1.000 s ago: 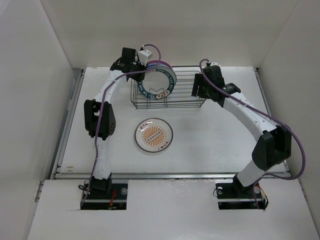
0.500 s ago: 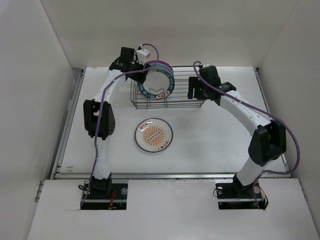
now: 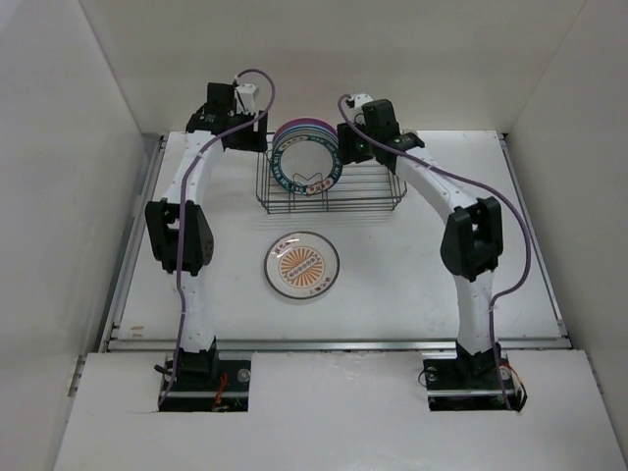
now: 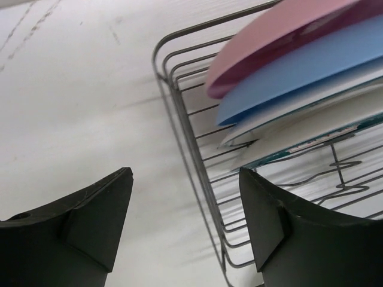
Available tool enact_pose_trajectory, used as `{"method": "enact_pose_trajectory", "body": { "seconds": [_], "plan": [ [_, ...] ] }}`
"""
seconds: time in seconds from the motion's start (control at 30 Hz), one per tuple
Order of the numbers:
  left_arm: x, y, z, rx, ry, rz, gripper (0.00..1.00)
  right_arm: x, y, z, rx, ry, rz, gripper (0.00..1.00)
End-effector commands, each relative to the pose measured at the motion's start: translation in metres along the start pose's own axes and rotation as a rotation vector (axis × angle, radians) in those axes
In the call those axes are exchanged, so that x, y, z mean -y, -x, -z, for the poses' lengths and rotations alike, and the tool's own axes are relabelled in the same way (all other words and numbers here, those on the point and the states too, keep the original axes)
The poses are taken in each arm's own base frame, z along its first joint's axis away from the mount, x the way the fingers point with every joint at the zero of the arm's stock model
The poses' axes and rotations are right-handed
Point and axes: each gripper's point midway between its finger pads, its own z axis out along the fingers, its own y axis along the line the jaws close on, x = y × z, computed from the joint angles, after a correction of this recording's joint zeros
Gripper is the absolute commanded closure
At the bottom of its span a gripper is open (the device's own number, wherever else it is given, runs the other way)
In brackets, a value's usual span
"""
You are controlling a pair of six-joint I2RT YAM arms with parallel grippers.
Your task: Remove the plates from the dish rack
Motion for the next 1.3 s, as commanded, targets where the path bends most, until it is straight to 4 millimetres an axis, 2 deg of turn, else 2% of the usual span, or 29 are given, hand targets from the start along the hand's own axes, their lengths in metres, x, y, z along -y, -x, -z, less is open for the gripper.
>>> {"method": "enact_pose_trajectory", "body": {
  "seconds": [0.0, 0.07, 0.13, 0.17, 0.2, 0.27, 0.3, 0.43, 0.57, 0.6, 0.63, 0.67, 0.73, 0.77, 0.83, 0.87, 0.9, 0.97, 1.1, 1.13, 1.27],
  "plan": [
    [0.001, 0.000, 0.021, -0.021, -0.016, 0.094, 0.32, -0.009, 0.026, -0.012, 0.083, 0.045, 0.041, 0.45],
    [0.000, -0.017, 0.012, -0.082, -0.017, 0.108, 0.33, -0.015, 0.032, -0.017, 0.102, 0.084, 0.045, 0.50],
    [-0.001, -0.034, 0.000, -0.136, -0.018, 0.120, 0.34, -0.019, 0.029, -0.027, 0.100, 0.110, 0.047, 0.54],
    [-0.002, -0.037, -0.004, -0.146, -0.017, 0.131, 0.36, -0.020, 0.028, -0.030, 0.100, 0.120, 0.047, 0.57],
    [-0.004, -0.044, -0.011, -0.164, -0.008, 0.135, 0.38, -0.021, 0.027, -0.034, 0.097, 0.129, 0.048, 0.66],
    [-0.005, -0.050, -0.016, -0.179, -0.009, 0.138, 0.39, -0.022, 0.030, -0.034, 0.109, 0.130, 0.049, 0.73],
    [-0.007, -0.050, -0.016, -0.179, 0.002, 0.137, 0.39, -0.021, 0.025, -0.038, 0.099, 0.129, 0.048, 0.77],
    [-0.009, -0.070, -0.032, -0.235, 0.001, 0.149, 0.50, -0.022, 0.020, -0.042, 0.088, 0.138, 0.038, 0.89],
    [-0.008, -0.087, -0.041, -0.285, -0.007, 0.184, 0.73, -0.008, 0.028, -0.034, 0.120, 0.054, 0.036, 1.00],
    [-0.004, -0.089, -0.040, -0.295, -0.025, 0.189, 0.86, -0.005, 0.033, -0.032, 0.142, 0.037, 0.050, 1.00],
    [-0.004, -0.088, -0.040, -0.295, -0.024, 0.198, 0.93, 0.000, 0.029, -0.034, 0.133, 0.009, 0.059, 1.00],
    [-0.002, -0.092, -0.043, -0.304, -0.032, 0.216, 1.00, 0.001, 0.038, -0.029, 0.160, 0.001, 0.072, 1.00],
    [-0.001, -0.094, -0.042, -0.314, -0.030, 0.230, 1.00, 0.002, 0.044, -0.024, 0.173, -0.008, 0.072, 1.00],
    [0.001, -0.093, -0.042, -0.313, -0.039, 0.231, 1.00, 0.000, 0.062, -0.011, 0.217, -0.006, 0.084, 1.00],
    [0.002, -0.093, -0.042, -0.314, -0.037, 0.250, 1.00, -0.005, 0.081, 0.002, 0.272, -0.017, 0.089, 1.00],
    [0.002, -0.093, -0.042, -0.314, -0.037, 0.250, 1.00, -0.001, 0.084, 0.006, 0.285, -0.045, 0.086, 1.00],
    [-0.003, -0.093, -0.041, -0.312, -0.031, 0.257, 1.00, -0.006, 0.099, 0.021, 0.330, -0.049, 0.098, 1.00],
    [-0.004, -0.093, -0.041, -0.312, -0.020, 0.267, 1.00, -0.005, 0.117, 0.037, 0.390, -0.069, 0.107, 1.00],
    [-0.004, -0.093, -0.041, -0.313, -0.017, 0.286, 1.00, -0.007, 0.136, 0.065, 0.462, -0.098, 0.140, 1.00],
    [-0.004, -0.091, -0.042, -0.304, -0.016, 0.293, 1.00, -0.014, 0.142, 0.074, 0.481, -0.088, 0.142, 1.00],
    [-0.004, -0.091, -0.042, -0.304, -0.016, 0.293, 1.00, -0.022, 0.152, 0.096, 0.506, -0.054, 0.162, 1.00]
  ]
}}
